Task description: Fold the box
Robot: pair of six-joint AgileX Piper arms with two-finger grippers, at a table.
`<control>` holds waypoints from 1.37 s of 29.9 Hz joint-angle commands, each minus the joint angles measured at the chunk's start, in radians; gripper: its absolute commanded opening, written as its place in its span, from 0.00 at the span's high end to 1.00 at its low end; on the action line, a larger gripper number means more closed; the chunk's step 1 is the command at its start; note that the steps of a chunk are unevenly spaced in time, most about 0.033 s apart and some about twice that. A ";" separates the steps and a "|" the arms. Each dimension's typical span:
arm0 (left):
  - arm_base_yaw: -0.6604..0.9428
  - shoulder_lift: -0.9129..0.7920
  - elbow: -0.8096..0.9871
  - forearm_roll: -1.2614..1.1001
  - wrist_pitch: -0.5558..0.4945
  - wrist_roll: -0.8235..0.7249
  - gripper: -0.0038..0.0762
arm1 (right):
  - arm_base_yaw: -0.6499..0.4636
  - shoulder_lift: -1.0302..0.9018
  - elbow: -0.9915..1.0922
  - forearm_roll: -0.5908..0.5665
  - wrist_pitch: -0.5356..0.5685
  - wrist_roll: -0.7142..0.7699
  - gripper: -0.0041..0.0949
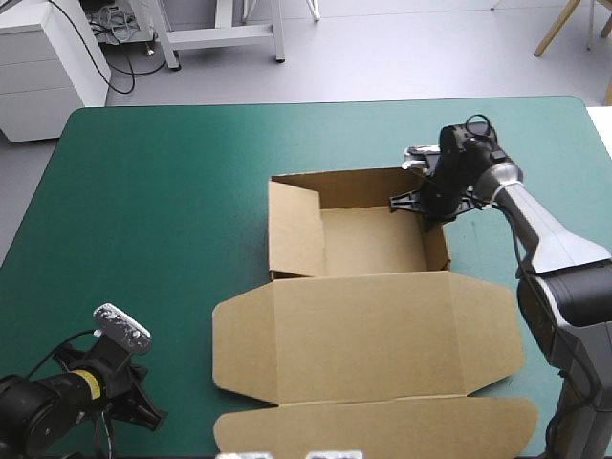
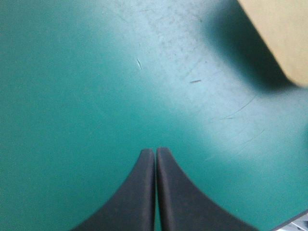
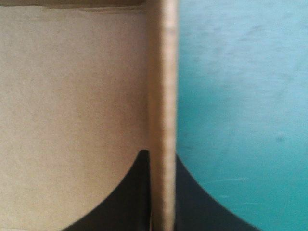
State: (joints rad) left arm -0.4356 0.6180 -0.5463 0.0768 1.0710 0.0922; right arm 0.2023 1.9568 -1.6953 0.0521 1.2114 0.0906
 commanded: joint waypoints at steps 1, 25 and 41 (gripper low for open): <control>-0.002 -0.070 -0.004 0.005 -0.037 -0.009 0.96 | -0.123 -0.085 -0.022 -0.035 -0.007 -0.010 0.98; -0.002 -0.134 -0.003 0.025 0.118 -0.009 0.96 | -0.900 -0.187 -0.022 -0.101 -0.011 -0.040 0.80; -0.002 -0.134 -0.003 0.085 0.116 -0.009 0.96 | -0.900 -0.229 -0.022 -0.079 -0.008 -0.180 0.42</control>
State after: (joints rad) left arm -0.4356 0.4775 -0.5223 0.1488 1.2182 0.0922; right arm -0.6946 1.8082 -1.6953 -0.0241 1.2196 -0.0334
